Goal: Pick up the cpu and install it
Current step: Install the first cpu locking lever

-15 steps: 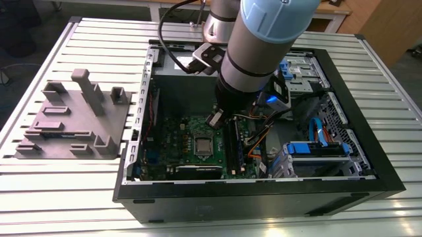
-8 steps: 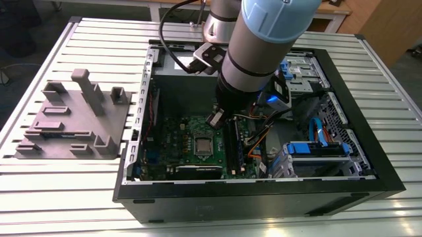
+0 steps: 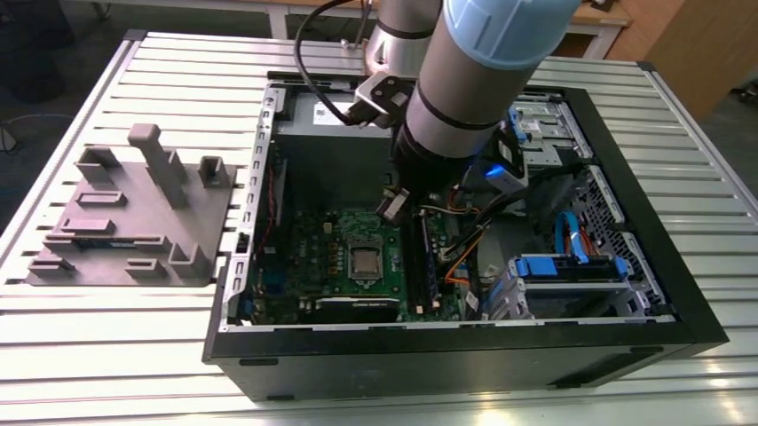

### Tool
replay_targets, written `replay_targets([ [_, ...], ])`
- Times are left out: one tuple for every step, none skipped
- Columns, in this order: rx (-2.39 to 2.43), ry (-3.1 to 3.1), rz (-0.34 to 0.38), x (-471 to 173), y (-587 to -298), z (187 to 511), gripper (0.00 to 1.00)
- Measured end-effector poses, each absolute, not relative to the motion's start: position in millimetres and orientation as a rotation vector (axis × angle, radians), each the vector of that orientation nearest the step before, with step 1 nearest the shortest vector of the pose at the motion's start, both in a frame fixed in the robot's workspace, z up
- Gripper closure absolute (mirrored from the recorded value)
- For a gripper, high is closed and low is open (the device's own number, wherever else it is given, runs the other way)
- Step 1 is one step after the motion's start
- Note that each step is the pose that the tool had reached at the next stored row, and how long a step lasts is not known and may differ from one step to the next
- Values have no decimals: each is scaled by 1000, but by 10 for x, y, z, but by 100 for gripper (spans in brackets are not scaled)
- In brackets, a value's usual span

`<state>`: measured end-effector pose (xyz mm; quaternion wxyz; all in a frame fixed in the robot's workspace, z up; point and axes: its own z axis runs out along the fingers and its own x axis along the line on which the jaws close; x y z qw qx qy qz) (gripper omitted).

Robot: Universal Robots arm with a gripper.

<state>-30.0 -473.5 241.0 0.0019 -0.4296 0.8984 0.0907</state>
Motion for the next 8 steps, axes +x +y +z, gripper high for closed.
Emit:
replay_targets([
  [-1348, 2819, 285, -296, -4723, 2410, 90],
  [-1348, 2819, 285, -291, -4709, 2410, 90],
  [-1348, 2819, 285, -286, -4695, 2410, 90],
  [-1348, 2819, 285, -281, -4680, 2410, 90],
  [-1348, 2819, 285, -276, -4663, 2410, 90],
  [-1348, 2819, 285, -273, -4648, 2409, 90],
  [-1348, 2819, 285, -272, -4632, 2409, 90],
  [-1348, 2819, 285, -272, -4614, 2409, 90],
])
